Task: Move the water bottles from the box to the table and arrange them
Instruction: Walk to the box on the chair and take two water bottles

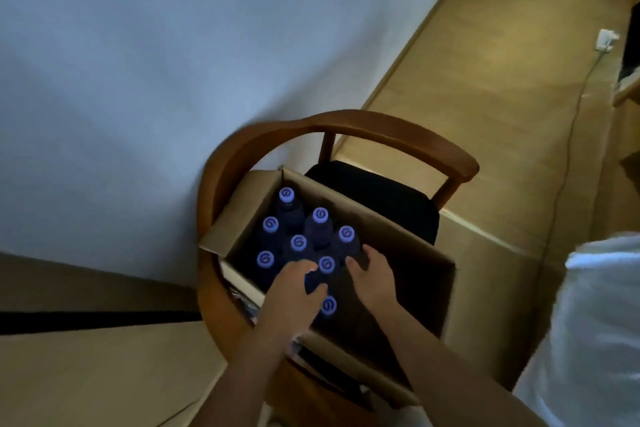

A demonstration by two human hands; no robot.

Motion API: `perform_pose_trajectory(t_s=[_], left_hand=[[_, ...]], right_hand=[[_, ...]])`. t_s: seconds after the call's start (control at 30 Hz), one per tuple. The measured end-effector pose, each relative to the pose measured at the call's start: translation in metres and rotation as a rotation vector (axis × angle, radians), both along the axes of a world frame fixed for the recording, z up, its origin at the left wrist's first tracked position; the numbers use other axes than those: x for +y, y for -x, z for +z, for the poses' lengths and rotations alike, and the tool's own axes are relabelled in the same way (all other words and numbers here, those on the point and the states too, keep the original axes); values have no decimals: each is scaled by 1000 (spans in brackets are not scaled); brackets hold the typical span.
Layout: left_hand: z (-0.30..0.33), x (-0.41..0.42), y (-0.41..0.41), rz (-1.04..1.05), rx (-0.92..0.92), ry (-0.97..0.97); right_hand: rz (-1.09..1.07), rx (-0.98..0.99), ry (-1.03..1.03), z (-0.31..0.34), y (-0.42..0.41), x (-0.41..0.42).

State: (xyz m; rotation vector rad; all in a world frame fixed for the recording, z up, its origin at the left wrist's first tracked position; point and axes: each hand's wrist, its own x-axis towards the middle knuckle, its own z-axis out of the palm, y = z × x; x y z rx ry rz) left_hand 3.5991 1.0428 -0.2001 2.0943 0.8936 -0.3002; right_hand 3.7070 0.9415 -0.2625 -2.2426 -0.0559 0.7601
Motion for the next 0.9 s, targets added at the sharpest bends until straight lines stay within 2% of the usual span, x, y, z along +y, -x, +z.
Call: perform_pose_trajectory(t_s=[0.13, 0.37, 0.53, 0.7, 0.77, 0.9], left_hand=[[-8, -2, -16, 70, 52, -11], [-12, 1, -21, 142, 64, -36], [-13, 4, -10, 153, 32, -21], [-4, 9, -6, 114, -19, 20], [3, 11, -9, 86, -56, 49], [31, 14, -22, 111, -244, 128]], right_hand=[[70, 55, 37, -24, -21, 25], [38, -79, 162, -45, -30, 47], [21, -136, 161, -30, -35, 44], [67, -292, -19, 29, -38, 26], [146, -336, -151, 67, -37, 20], [385, -352, -311, 148, -29, 15]])
